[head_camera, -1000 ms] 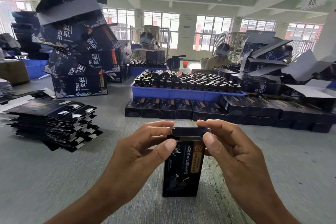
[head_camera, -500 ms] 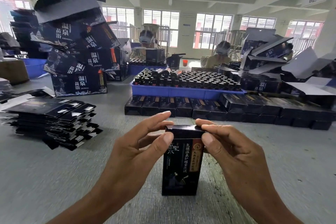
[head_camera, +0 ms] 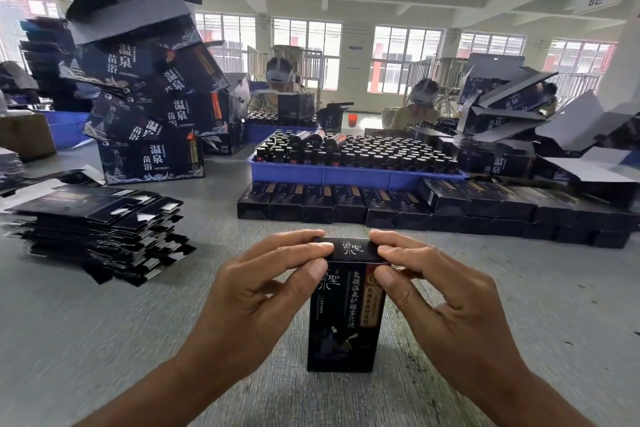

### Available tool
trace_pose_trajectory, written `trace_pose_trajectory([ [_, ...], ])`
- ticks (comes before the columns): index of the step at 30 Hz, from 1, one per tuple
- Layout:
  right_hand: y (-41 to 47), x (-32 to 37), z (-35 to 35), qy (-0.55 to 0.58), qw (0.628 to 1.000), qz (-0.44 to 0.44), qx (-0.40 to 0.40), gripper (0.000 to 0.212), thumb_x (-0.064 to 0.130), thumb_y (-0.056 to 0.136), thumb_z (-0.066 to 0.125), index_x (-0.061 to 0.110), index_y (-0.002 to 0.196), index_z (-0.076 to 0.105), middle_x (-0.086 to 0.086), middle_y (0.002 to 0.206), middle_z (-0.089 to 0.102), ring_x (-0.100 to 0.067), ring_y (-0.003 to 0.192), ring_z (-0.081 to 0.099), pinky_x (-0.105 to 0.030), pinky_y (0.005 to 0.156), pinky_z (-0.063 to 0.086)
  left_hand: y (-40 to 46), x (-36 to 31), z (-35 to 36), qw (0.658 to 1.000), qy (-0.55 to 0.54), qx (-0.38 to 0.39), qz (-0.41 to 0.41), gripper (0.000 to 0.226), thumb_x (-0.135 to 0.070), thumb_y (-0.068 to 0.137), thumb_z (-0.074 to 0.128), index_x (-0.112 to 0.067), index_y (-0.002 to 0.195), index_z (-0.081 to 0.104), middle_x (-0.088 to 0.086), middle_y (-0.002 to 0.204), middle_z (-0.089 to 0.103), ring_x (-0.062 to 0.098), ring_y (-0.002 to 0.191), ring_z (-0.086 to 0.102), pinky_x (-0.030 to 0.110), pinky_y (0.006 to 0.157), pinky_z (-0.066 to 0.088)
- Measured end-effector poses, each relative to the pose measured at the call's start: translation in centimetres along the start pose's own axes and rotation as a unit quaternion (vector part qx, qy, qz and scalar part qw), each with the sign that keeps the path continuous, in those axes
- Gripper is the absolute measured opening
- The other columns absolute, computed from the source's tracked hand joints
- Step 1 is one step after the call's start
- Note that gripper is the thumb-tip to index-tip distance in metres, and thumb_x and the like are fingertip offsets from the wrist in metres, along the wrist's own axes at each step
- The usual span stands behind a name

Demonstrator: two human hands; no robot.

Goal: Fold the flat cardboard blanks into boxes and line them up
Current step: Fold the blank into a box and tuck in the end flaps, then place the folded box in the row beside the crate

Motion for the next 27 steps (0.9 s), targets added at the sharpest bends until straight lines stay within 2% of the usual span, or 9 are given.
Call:
trace_pose_trajectory([
  [8,-0.5,-1.8,0.5,0.068,0.994,0.081,-0.004,0.015,0.042,0.095,0.061,0.038,0.107,0.068,0.025,0.124,0.065,0.0,0.113,0.064,-0.014,0.081,0.055,0.3,-0.4,0.2,0.997,0.068,-0.006,0.02,0.022,-0.035,0.092,0.062,-0.03,0.109,0.074,-0.016,0.118,0.067,0.008,0.11,0.067,0.018,0.07,0.058],
  [11,-0.7,-2.5,1.1,0.079,0.991,0.109,0.014,0.017,0.046,0.096,0.059,0.046,0.112,0.063,0.026,0.115,0.068,0.001,0.107,0.067,-0.012,0.081,0.053,0.0,0.1,0.8,0.995,0.09,0.031,0.016,0.03,-0.041,0.09,0.064,-0.039,0.12,0.065,-0.021,0.121,0.064,0.004,0.111,0.064,0.014,0.072,0.056],
  [13,-1.0,-3.1,1.8,0.067,0.99,0.118,0.048,0.026,0.049,0.098,0.057,0.058,0.122,0.056,0.035,0.116,0.065,0.008,0.108,0.064,-0.005,0.081,0.05,-0.6,1.8,1.9,0.991,0.088,0.096,-0.04,0.051,-0.05,0.089,0.067,-0.06,0.133,0.045,-0.023,0.12,0.064,-0.002,0.109,0.064,0.017,0.075,0.058],
  [15,-1.6,-4.2,3.0,0.039,0.983,0.147,0.102,0.046,0.051,0.094,0.056,0.072,0.131,0.038,0.047,0.116,0.057,0.02,0.109,0.057,0.002,0.076,0.045,-1.3,3.8,2.3,0.981,0.077,0.136,-0.119,0.071,-0.055,0.083,0.067,-0.075,0.135,0.024,-0.02,0.116,0.066,0.0,0.102,0.068,0.024,0.076,0.061],
  [18,-2.9,-5.9,4.9,-0.019,0.966,0.182,0.183,0.072,0.045,0.092,0.064,0.084,0.129,0.015,0.047,0.115,0.048,0.025,0.108,0.051,0.001,0.07,0.046,-0.9,5.6,0.8,0.978,0.053,0.087,-0.18,0.078,-0.053,0.077,0.069,-0.075,0.135,0.022,-0.01,0.109,0.071,0.008,0.094,0.073,0.034,0.079,0.061],
  [20,-3.4,-6.1,5.7,-0.034,0.958,0.183,0.217,0.077,0.046,0.09,0.068,0.085,0.127,0.013,0.048,0.119,0.042,0.024,0.108,0.051,-0.004,0.076,0.049,-0.8,6.7,-0.2,0.975,0.036,0.051,-0.214,0.08,-0.051,0.073,0.072,-0.069,0.136,0.026,-0.005,0.103,0.074,0.011,0.088,0.074,0.037,0.078,0.06],
  [22,-3.9,-5.9,6.6,-0.051,0.952,0.174,0.247,0.069,0.062,0.085,0.065,0.081,0.13,0.016,0.053,0.12,0.039,0.024,0.11,0.049,-0.014,0.089,0.05,-1.0,7.7,-0.8,0.97,0.016,0.026,-0.243,0.08,-0.05,0.07,0.073,-0.066,0.135,0.029,-0.005,0.096,0.076,0.013,0.083,0.075,0.036,0.073,0.061],
  [24,-4.3,-5.2,7.5,-0.112,0.946,0.136,0.274,0.073,0.08,0.075,0.053,0.072,0.139,0.018,0.053,0.125,0.035,0.026,0.112,0.043,-0.015,0.099,0.04,-1.3,8.4,-1.0,0.965,-0.005,0.004,-0.261,0.076,-0.048,0.068,0.074,-0.065,0.13,0.033,-0.002,0.092,0.076,0.015,0.079,0.075,0.032,0.067,0.062],
  [27,-4.2,-4.5,8.3,-0.19,0.94,0.109,0.26,0.092,0.093,0.068,0.042,0.052,0.148,0.022,0.031,0.143,0.036,0.01,0.119,0.041,-0.014,0.102,0.034,-1.7,9.1,-1.1,0.96,-0.028,-0.027,-0.279,0.075,-0.048,0.065,0.076,-0.067,0.126,0.036,0.003,0.092,0.077,0.019,0.076,0.076,0.031,0.062,0.061],
])
Point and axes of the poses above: each hand's wrist, its own y-axis towards the middle knuckle, its own z-axis out of the palm, x = y × z, the point moved 10 cm from there along y, towards the middle knuckle
